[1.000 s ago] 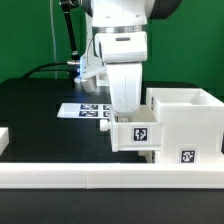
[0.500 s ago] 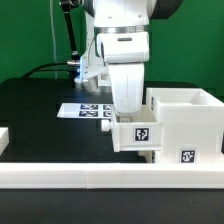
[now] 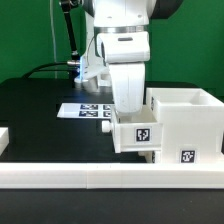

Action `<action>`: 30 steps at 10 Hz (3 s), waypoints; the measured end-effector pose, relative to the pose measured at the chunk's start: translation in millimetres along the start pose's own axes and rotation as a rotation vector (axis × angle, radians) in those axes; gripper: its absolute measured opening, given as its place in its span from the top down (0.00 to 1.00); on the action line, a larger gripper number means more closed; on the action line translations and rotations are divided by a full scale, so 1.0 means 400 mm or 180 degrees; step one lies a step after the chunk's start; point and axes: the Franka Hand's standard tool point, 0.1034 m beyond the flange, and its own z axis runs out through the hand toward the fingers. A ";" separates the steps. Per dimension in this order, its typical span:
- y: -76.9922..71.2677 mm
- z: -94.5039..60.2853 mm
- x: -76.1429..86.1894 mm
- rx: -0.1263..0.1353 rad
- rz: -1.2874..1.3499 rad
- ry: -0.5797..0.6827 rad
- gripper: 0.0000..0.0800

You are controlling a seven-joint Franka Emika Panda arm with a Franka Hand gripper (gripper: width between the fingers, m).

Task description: Assemble drawer

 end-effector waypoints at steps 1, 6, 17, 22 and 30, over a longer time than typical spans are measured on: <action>0.006 -0.014 0.001 -0.0028 -0.0006 -0.0008 0.28; 0.020 -0.128 -0.077 -0.0088 -0.0075 -0.0130 0.19; 0.054 -0.046 -0.080 0.0008 0.0074 -0.0043 0.19; 0.057 -0.042 0.026 0.0011 0.0055 -0.0017 0.19; 0.067 -0.087 -0.029 0.0023 0.0123 -0.0069 0.19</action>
Offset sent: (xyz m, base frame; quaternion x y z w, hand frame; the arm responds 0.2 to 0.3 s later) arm -0.0030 -0.0160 0.0465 0.0139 -0.0304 -0.0179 0.9993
